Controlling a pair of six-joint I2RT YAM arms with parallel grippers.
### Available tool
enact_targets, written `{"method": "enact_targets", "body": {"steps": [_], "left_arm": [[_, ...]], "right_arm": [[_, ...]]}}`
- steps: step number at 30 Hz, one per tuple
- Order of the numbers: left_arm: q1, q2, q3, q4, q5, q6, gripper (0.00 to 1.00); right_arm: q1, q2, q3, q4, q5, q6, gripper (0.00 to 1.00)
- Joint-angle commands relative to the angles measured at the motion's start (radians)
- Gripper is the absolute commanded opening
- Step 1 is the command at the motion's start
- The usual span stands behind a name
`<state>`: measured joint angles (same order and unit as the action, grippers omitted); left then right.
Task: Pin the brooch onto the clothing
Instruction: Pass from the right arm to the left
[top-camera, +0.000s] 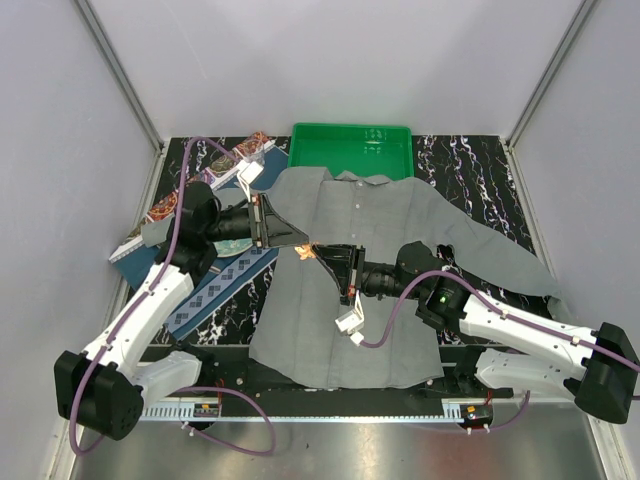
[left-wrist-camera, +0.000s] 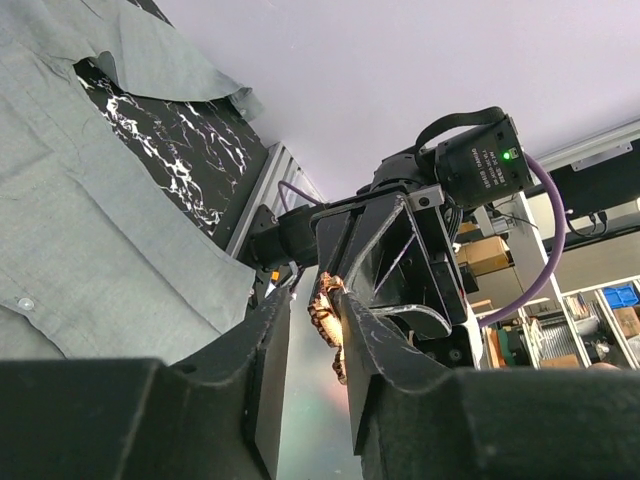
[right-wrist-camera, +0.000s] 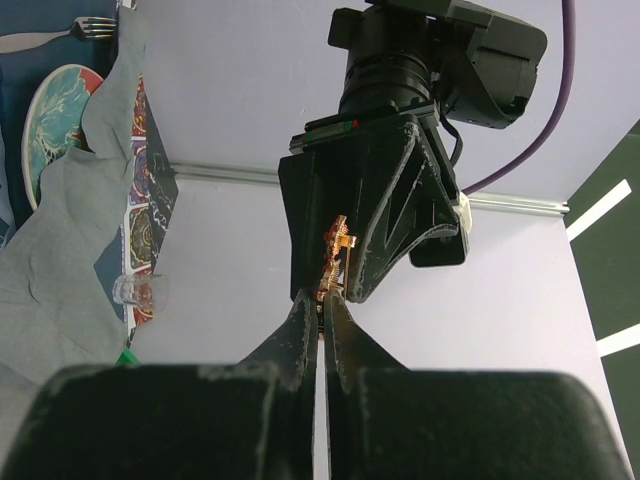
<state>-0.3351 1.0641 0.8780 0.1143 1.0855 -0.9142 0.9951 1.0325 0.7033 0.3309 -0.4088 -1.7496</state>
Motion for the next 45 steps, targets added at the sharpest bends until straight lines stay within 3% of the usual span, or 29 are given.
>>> {"method": "enact_targets", "body": {"steps": [1,3,8,11,12,13,14,16,18,20,22,24,25,27,30,32,36,38,45], "left_arm": [[-0.005,-0.021,-0.005,0.028,0.014,0.000,0.31],[-0.007,-0.023,-0.010,0.018,0.017,0.003,0.30],[-0.009,-0.024,-0.007,0.018,0.014,0.009,0.10],[-0.010,-0.021,-0.001,0.008,0.014,0.012,0.00],[-0.007,-0.024,0.006,-0.026,0.001,0.024,0.00],[-0.005,-0.027,0.013,-0.056,-0.015,0.065,0.00],[0.001,-0.029,0.030,-0.086,-0.033,0.087,0.00],[0.008,-0.038,0.061,-0.201,-0.122,0.148,0.00],[0.011,-0.041,0.111,-0.433,-0.305,0.283,0.00],[0.007,-0.053,0.148,-0.531,-0.402,0.336,0.00],[-0.014,-0.072,0.192,-0.602,-0.597,0.431,0.00],[-0.097,-0.069,0.223,-0.682,-0.779,0.518,0.00],[-0.116,-0.073,0.226,-0.686,-0.785,0.534,0.00],[-0.127,-0.070,0.217,-0.697,-0.750,0.538,0.00],[-0.127,-0.044,0.214,-0.749,-0.711,0.548,0.00],[-0.114,-0.032,0.207,-0.752,-0.629,0.558,0.00],[-0.088,-0.023,0.190,-0.714,-0.284,0.597,0.00],[-0.076,-0.021,0.173,-0.671,-0.204,0.580,0.00],[-0.076,-0.053,0.104,-0.524,-0.085,0.454,0.00]], "right_arm": [[0.011,-0.011,0.007,0.045,0.005,-0.002,0.00],[0.010,-0.006,0.004,0.054,0.008,-0.002,0.00],[0.010,-0.003,-0.001,0.072,0.013,0.002,0.02],[0.011,-0.008,-0.011,0.097,0.022,0.031,0.25],[0.013,-0.020,-0.008,0.073,0.030,0.047,0.37],[0.013,-0.031,-0.005,0.051,0.040,0.091,0.59],[0.011,-0.043,-0.001,0.025,0.065,0.119,0.65],[0.011,-0.087,-0.001,-0.045,0.126,0.238,0.77],[0.011,-0.144,0.016,-0.168,0.171,0.394,0.79],[0.011,-0.182,0.057,-0.310,0.231,0.516,0.83],[0.010,-0.180,0.103,-0.380,0.322,0.764,0.87],[0.010,-0.108,0.220,-0.479,0.402,1.024,0.86],[0.010,-0.076,0.266,-0.525,0.489,1.092,0.84],[0.008,0.007,0.372,-0.640,0.516,1.232,0.81],[0.005,0.035,0.436,-0.733,0.426,1.321,0.82],[0.005,0.034,0.447,-0.788,0.303,1.328,0.80],[0.002,0.034,0.485,-0.897,0.084,1.299,0.77],[0.004,0.050,0.502,-0.950,-0.036,1.285,0.74],[0.002,0.118,0.529,-0.935,-0.018,1.311,0.69]]}}
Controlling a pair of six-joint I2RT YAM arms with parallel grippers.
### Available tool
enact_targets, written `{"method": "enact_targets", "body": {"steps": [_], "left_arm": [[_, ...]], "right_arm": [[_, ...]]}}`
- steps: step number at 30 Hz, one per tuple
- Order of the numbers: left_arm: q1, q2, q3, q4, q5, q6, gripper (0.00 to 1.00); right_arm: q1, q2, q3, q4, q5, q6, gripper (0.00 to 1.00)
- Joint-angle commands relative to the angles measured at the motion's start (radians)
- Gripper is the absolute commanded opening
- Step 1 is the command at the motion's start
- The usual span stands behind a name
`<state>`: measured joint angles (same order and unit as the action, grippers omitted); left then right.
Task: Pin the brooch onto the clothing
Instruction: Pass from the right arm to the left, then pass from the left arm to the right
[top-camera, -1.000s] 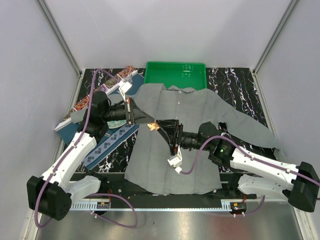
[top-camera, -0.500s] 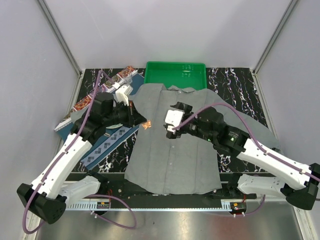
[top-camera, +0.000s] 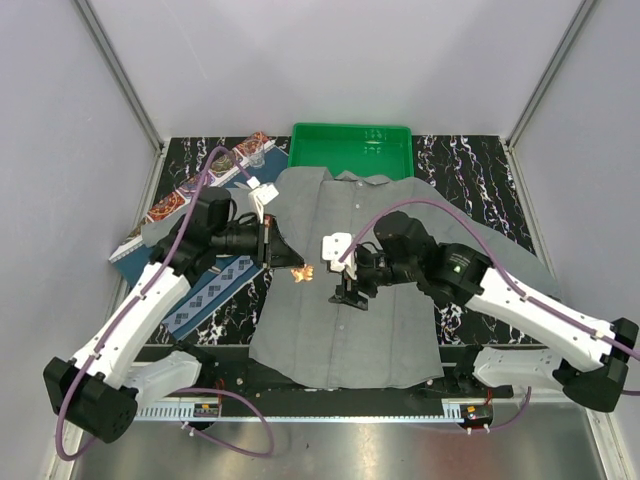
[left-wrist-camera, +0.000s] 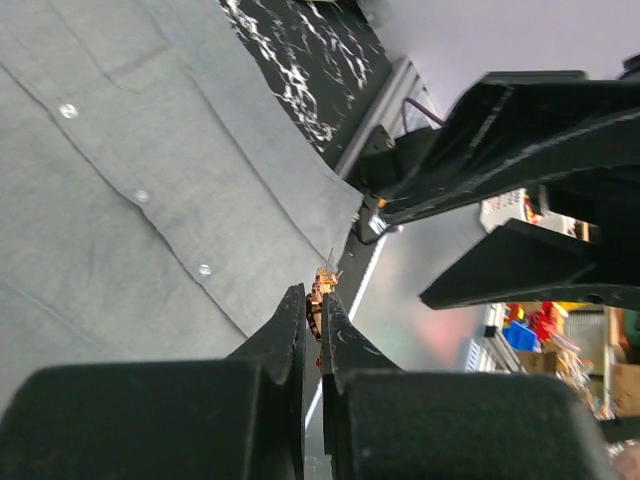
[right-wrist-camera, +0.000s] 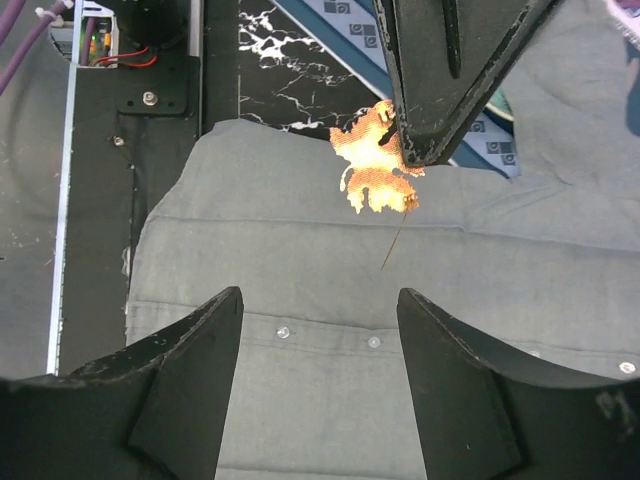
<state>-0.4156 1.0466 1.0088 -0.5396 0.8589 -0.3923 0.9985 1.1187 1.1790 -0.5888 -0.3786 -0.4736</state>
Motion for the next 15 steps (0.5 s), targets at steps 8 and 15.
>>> {"method": "enact_targets", "body": {"steps": [8,15], "left_arm": [[0.005,-0.068,-0.050,0.167,0.222,-0.023,0.00],[-0.014,-0.069,-0.050,0.170,0.238,-0.007,0.00]], "right_arm": [[-0.006,0.059,0.082,-0.011,-0.088,0.108,0.66],[-0.024,0.093,0.103,-0.006,-0.080,0.133,0.44]]}}
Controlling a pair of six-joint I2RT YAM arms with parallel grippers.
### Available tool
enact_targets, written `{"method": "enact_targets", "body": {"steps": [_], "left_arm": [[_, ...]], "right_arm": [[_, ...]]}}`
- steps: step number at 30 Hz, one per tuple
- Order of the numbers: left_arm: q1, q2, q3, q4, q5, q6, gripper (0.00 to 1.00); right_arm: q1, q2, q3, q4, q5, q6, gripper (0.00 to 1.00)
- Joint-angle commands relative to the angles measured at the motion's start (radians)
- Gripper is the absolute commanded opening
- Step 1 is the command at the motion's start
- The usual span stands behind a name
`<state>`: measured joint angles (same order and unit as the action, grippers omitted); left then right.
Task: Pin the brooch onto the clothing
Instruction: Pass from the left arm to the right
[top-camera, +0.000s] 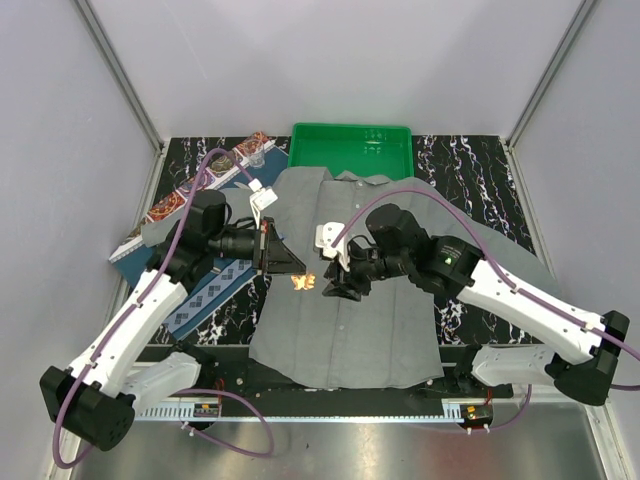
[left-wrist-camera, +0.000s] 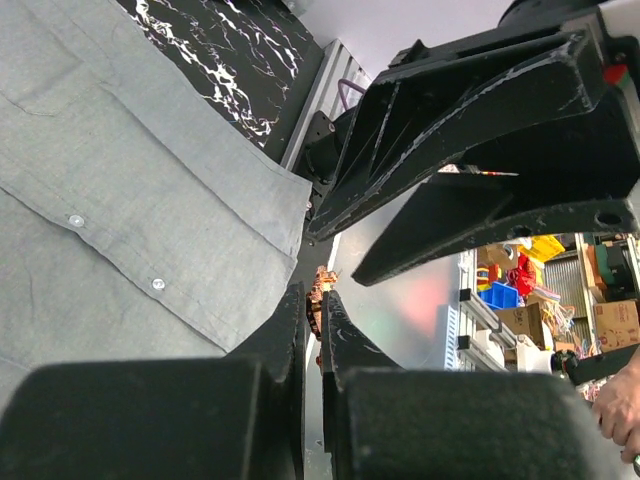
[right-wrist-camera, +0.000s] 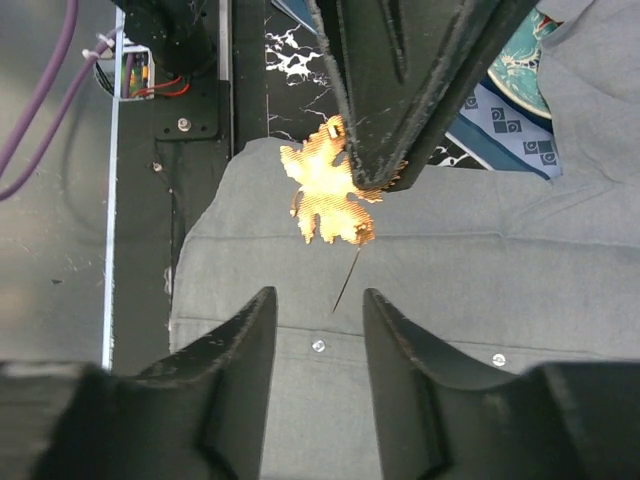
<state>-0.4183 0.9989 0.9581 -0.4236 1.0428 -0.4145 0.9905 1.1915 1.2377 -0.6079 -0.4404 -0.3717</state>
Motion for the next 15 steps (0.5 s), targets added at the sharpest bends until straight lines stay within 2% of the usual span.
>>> {"method": "enact_targets", "body": {"steps": [1,3,5,8,9,15], "left_arm": [[-0.011,-0.022,0.001,0.054,0.063,0.016,0.00],[-0.014,-0.025,0.001,0.052,0.069,0.017,0.00],[-0.017,-0.028,-0.001,0.052,0.075,0.022,0.00],[-0.022,-0.031,-0.004,0.043,0.076,0.034,0.00],[-0.025,-0.031,-0.002,0.028,0.072,0.040,0.00],[-0.028,-0.029,-0.010,-0.021,0.043,0.091,0.00]], "right_arm": [[-0.026,0.022,0.043,0.014,-0.017,0.022,0.39],[-0.032,0.029,0.043,0.011,-0.011,0.013,0.27],[-0.041,0.034,0.048,0.008,-0.008,0.013,0.22],[-0.053,0.034,0.062,-0.006,-0.015,0.004,0.09],[-0.055,0.028,0.069,-0.012,-0.015,0.004,0.01],[-0.076,-0.003,0.083,-0.036,-0.021,-0.004,0.00]]}}
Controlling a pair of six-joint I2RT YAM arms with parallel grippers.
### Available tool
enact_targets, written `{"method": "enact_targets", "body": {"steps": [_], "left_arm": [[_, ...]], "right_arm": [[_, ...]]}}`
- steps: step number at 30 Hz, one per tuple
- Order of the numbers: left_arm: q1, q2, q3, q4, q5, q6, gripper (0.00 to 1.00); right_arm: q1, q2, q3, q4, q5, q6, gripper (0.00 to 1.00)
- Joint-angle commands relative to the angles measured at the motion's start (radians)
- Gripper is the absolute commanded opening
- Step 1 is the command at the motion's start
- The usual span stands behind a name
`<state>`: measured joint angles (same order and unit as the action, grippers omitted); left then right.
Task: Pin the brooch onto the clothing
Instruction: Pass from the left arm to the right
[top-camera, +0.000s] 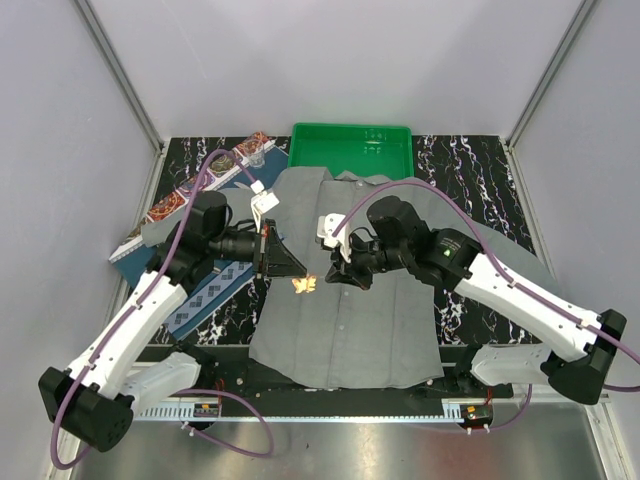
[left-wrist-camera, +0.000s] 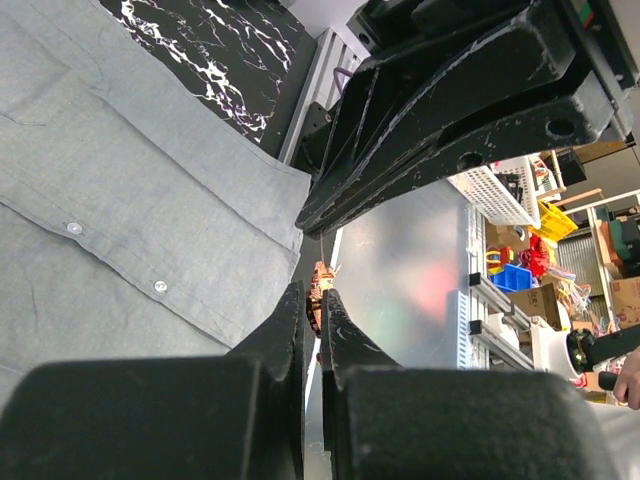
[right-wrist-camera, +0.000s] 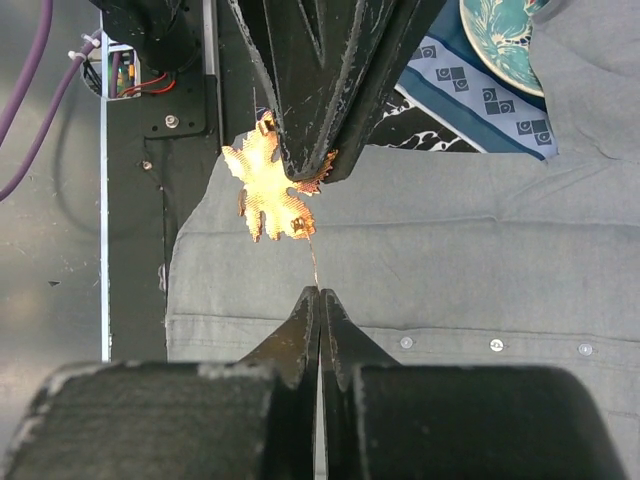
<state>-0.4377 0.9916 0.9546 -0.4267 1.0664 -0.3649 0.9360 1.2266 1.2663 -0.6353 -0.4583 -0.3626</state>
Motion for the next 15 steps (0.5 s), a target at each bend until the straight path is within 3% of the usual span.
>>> {"method": "enact_targets", "body": {"steps": [1,7,10,12,15], "left_arm": [[-0.007,-0.021,-0.005,-0.026,0.009,0.059,0.00],[-0.013,0.002,0.010,-0.055,-0.017,0.084,0.00],[-0.015,0.010,0.016,-0.064,-0.011,0.096,0.00],[-0.015,0.012,0.018,-0.069,-0.002,0.103,0.00],[-0.015,0.015,0.021,-0.075,0.000,0.109,0.00]], "right_arm": [[-0.022,-0.042,0.057,-0.012,-0.003,-0.015,0.00],[-0.022,-0.038,0.076,-0.044,-0.017,-0.039,0.00],[-0.022,-0.027,0.087,-0.064,-0.014,-0.050,0.14],[-0.022,-0.013,0.093,-0.095,-0.017,-0.058,0.36],[-0.022,-0.004,0.097,-0.124,-0.042,-0.076,0.48]]}}
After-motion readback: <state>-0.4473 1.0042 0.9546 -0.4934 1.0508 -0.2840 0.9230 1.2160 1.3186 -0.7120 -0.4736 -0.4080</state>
